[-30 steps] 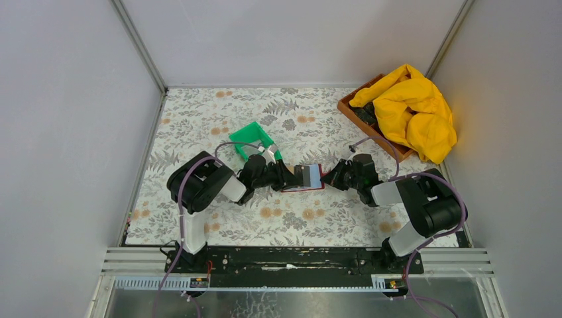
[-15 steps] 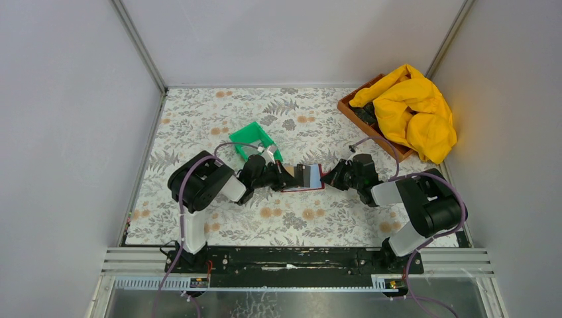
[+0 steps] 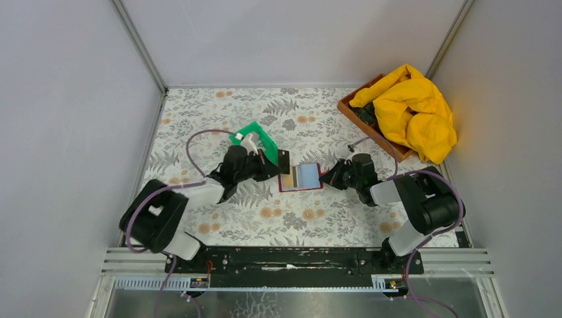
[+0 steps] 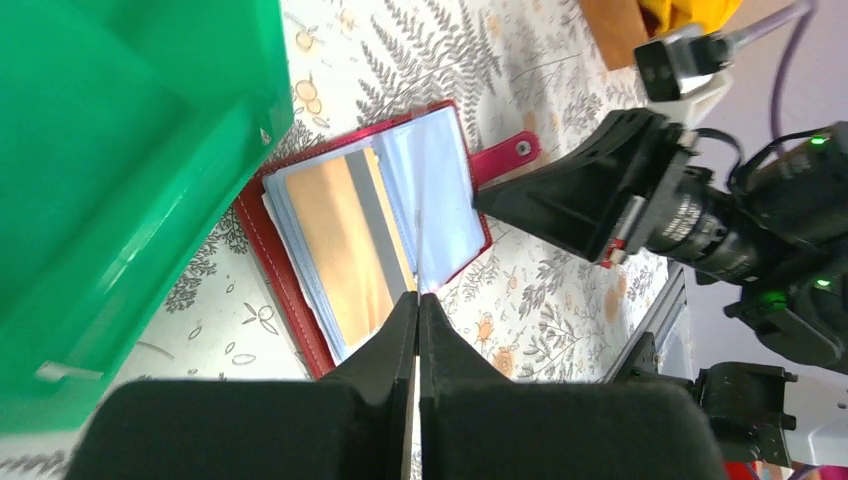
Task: Take the credit cards out of the card holder
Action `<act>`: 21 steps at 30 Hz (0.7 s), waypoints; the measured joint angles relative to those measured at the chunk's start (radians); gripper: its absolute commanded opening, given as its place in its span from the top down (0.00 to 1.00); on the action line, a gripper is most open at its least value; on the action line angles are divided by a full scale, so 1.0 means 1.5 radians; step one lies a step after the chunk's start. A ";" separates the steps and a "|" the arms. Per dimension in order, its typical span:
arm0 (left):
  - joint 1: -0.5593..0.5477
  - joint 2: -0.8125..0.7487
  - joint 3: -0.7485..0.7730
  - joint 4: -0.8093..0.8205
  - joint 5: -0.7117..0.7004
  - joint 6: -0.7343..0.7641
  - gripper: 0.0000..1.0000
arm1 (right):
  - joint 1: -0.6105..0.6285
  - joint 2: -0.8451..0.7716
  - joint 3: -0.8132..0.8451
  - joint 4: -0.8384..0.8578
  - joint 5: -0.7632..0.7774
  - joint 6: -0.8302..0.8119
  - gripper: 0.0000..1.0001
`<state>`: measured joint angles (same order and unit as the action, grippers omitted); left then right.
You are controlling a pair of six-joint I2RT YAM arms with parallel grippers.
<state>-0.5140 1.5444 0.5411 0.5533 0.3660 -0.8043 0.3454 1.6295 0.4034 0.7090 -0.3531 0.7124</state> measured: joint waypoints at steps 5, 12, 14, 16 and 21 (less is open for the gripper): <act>0.007 -0.134 0.021 -0.117 -0.025 0.056 1.00 | 0.001 -0.016 -0.014 0.000 0.000 -0.007 1.00; 0.009 -0.180 0.184 -0.343 -0.132 0.178 1.00 | 0.001 -0.026 -0.028 0.006 -0.005 -0.013 1.00; 0.016 -0.181 0.225 -0.391 -0.167 0.203 1.00 | 0.001 -0.026 -0.028 0.007 -0.006 -0.013 1.00; 0.023 -0.180 0.256 -0.436 -0.195 0.215 1.00 | 0.001 -0.026 -0.028 0.008 -0.007 -0.013 1.00; 0.060 -0.183 0.269 -0.470 -0.220 0.185 1.00 | 0.001 -0.026 -0.035 0.014 -0.027 -0.010 1.00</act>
<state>-0.4248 1.2701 0.9451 -0.1524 0.0364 -0.5266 0.3466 1.5906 0.3508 0.7303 -0.3931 0.6971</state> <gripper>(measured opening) 0.011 0.011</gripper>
